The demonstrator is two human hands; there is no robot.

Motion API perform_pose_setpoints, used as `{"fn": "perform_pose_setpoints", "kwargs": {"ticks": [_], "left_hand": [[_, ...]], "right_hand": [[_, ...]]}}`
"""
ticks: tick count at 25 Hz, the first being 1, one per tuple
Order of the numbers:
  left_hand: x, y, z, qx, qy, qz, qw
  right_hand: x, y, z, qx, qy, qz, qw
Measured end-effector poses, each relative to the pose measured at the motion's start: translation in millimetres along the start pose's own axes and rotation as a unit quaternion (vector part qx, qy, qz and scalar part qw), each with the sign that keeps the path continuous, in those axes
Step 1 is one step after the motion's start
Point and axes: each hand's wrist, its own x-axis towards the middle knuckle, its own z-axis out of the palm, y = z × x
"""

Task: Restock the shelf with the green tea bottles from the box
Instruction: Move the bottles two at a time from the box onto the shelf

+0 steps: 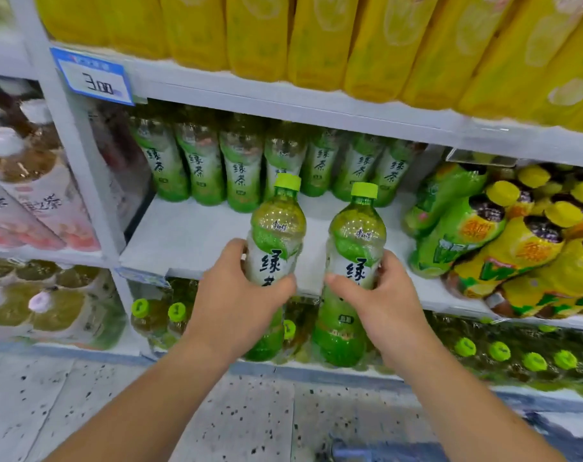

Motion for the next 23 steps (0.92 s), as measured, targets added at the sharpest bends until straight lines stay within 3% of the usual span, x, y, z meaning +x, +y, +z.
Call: {"fn": "perform_pose_setpoints", "kwargs": {"ticks": [10, 18, 23], "left_hand": [[86, 0, 48, 0.005, 0.004, 0.107, 0.994], [92, -4, 73, -0.046, -0.030, 0.189, 0.981], [95, -28, 60, -0.030, -0.093, 0.177, 0.979]], "right_hand": [[72, 2, -17, -0.041, 0.086, -0.065, 0.993], [78, 15, -17, -0.025, 0.065, -0.137, 0.988], [71, 29, -25, -0.036, 0.025, -0.136, 0.990]]}}
